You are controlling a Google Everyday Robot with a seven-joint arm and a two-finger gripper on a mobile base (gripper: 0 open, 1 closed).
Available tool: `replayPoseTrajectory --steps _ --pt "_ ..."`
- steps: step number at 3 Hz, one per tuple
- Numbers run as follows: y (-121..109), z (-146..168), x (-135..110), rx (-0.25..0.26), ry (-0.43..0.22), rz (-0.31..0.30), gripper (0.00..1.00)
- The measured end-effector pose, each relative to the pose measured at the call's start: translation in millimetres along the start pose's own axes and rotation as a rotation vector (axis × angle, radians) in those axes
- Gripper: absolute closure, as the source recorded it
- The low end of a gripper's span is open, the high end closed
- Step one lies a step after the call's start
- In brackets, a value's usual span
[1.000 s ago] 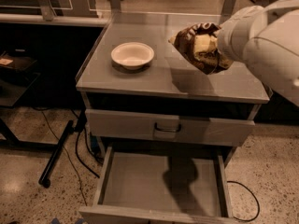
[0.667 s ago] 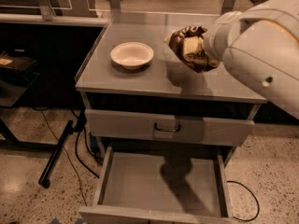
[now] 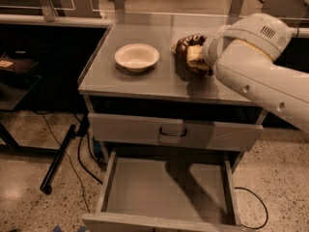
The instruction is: Pick brown chip bag from middle drawer and place on counter
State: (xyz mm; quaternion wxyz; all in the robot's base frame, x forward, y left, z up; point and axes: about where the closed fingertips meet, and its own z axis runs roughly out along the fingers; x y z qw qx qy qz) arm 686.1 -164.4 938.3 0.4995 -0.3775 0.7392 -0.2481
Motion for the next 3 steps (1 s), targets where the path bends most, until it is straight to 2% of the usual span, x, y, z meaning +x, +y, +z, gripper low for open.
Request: replayPoseTrajectory --steps 1,2,3 --pt "-1.3 23.2 40.6 0.029 0.082 -0.031 1.00" --pt "-2.8 27.2 48.2 0.040 0.097 -0.044 0.87" --pt "-2.8 27.2 48.2 0.040 0.097 -0.044 0.64"
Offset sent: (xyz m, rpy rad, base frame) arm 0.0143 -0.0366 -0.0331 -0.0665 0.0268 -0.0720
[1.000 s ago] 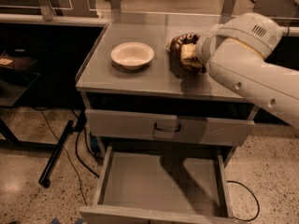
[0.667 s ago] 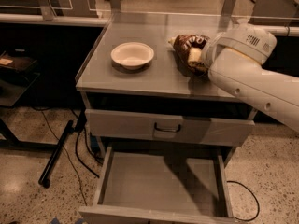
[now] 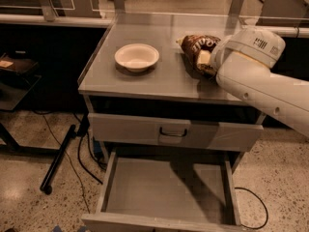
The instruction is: Pick brown chip bag from middle drawer and place on counter
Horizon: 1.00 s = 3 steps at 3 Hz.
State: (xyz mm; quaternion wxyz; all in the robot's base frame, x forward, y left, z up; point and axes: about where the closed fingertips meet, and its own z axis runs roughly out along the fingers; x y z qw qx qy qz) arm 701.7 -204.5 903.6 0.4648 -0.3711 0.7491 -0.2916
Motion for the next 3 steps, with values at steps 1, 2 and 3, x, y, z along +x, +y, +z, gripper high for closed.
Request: replayPoseTrajectory --steps 1,2,3 --pt "0.0 0.0 0.0 0.000 0.000 0.000 0.40" --pt "0.0 0.0 0.0 0.000 0.000 0.000 0.09" --pt "-0.1 -0.1 -0.1 0.000 0.000 0.000 0.00"
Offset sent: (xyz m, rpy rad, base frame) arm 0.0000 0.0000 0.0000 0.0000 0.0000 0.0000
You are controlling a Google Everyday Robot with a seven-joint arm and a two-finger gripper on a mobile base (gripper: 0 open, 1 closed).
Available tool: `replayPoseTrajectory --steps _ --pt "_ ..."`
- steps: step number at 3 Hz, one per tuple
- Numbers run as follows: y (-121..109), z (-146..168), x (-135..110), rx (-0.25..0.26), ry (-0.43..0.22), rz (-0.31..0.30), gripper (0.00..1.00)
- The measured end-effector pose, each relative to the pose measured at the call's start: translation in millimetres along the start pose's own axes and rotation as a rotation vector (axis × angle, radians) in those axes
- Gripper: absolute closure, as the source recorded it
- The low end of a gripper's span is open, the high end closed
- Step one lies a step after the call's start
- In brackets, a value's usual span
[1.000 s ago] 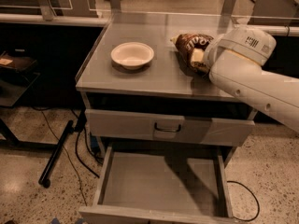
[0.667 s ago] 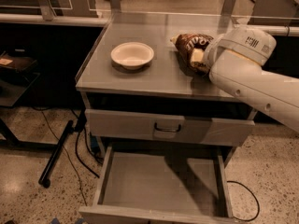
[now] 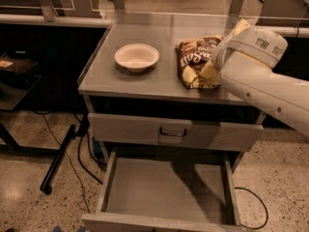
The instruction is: Pick brown chip bag from middle drawer and place on counter
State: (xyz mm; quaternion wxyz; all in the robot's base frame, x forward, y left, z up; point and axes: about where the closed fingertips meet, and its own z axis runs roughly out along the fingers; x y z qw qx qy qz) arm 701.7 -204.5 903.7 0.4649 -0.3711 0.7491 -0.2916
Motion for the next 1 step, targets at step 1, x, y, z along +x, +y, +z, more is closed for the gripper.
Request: replayPoseTrajectory --steps 1 --pt "0.0 0.0 0.0 0.000 0.000 0.000 0.00"
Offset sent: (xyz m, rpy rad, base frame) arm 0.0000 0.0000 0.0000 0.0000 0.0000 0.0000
